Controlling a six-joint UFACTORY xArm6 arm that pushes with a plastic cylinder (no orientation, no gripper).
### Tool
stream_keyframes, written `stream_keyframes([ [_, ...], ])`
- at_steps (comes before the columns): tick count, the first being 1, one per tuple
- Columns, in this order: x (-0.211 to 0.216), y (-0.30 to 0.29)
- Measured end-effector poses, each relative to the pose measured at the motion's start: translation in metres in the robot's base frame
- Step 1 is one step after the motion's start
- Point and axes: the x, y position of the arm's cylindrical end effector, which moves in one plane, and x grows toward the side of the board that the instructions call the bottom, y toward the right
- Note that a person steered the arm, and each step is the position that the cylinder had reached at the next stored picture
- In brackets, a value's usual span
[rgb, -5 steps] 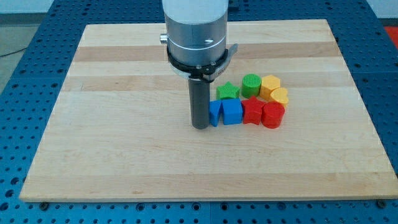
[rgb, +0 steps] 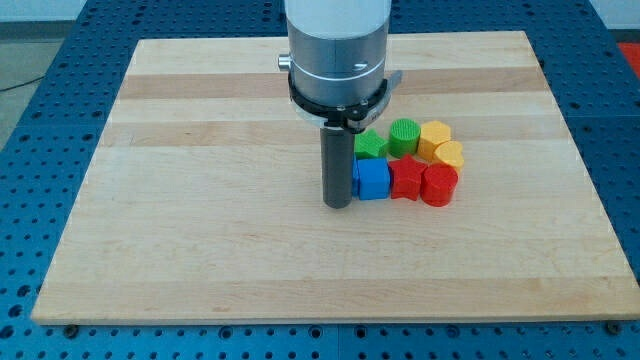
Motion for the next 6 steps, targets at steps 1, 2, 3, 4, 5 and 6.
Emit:
stream_keyframes([
  [1, 0.038, 0.011],
  [2, 0.058, 0.070],
  [3, 0.046, 0.131],
  [4, 0.011, 0.188],
  [5, -0.035, 0.200],
  [6, -0.062, 0.199],
])
